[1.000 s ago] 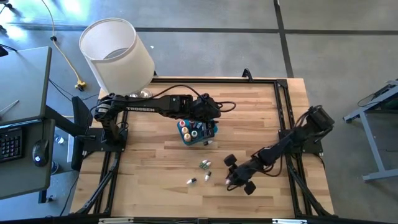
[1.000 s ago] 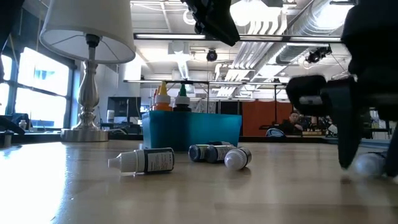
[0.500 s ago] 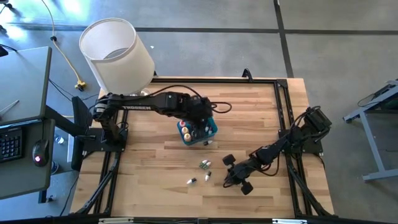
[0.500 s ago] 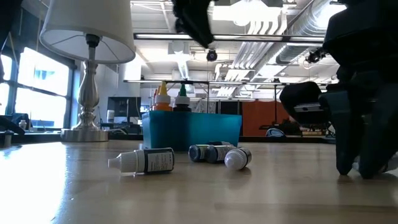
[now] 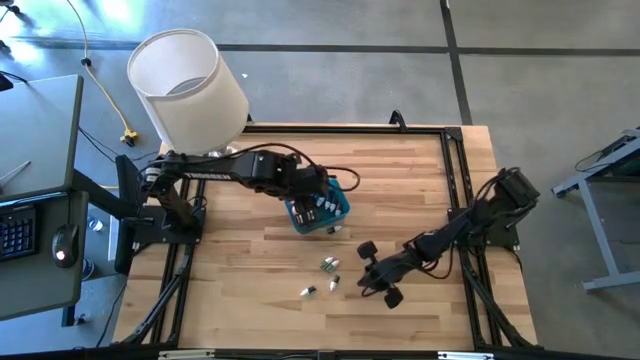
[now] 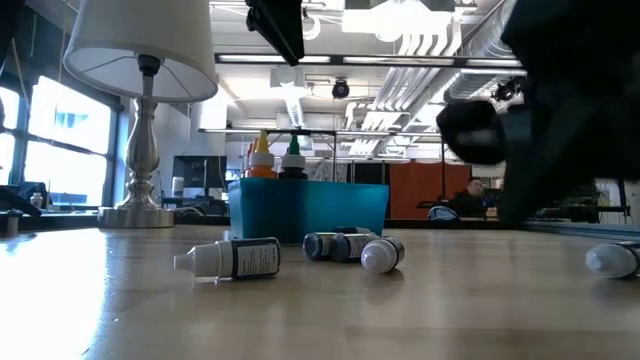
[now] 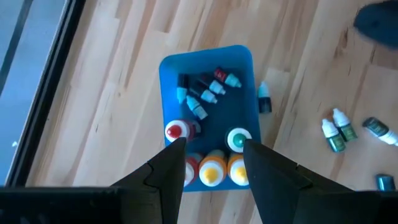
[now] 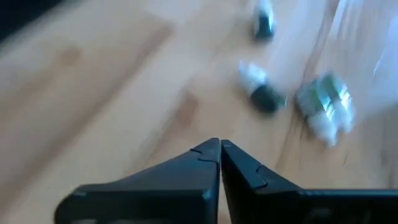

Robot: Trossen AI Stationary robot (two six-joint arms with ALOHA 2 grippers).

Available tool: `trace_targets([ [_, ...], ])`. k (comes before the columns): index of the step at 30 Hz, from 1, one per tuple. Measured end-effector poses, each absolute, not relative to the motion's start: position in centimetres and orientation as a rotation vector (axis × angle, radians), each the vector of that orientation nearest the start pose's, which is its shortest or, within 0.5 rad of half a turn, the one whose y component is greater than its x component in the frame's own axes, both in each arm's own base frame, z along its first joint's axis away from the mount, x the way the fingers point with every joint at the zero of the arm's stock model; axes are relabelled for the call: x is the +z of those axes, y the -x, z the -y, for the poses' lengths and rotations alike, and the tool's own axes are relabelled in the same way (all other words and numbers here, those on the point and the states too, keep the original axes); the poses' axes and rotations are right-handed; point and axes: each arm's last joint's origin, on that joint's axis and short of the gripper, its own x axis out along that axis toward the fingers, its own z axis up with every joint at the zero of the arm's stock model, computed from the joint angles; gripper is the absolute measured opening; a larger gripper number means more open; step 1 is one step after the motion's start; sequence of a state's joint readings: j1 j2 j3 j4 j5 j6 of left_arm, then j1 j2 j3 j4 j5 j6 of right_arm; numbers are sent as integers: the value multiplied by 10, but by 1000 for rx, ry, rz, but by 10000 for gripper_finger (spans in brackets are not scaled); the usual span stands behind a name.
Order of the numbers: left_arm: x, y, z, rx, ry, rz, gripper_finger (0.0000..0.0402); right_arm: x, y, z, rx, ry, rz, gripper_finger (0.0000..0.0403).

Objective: Pick & Place food coloring
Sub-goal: Put the small black food coloring bottle into the bin

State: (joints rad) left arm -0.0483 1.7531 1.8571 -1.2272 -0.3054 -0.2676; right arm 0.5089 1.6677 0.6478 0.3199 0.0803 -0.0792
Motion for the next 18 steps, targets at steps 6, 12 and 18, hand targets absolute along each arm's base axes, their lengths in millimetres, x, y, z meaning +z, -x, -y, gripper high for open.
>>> trace_targets([
  [6,362,-347,8,369,43,-1072,156,159,-252,-141,449,192,-617,61],
  [12,361,-347,8,368,44,-1071,156,147,-234,-146,418,166,-813,111],
  [18,362,-347,8,369,46,-1068,156,136,-232,-153,382,230,-834,135],
])
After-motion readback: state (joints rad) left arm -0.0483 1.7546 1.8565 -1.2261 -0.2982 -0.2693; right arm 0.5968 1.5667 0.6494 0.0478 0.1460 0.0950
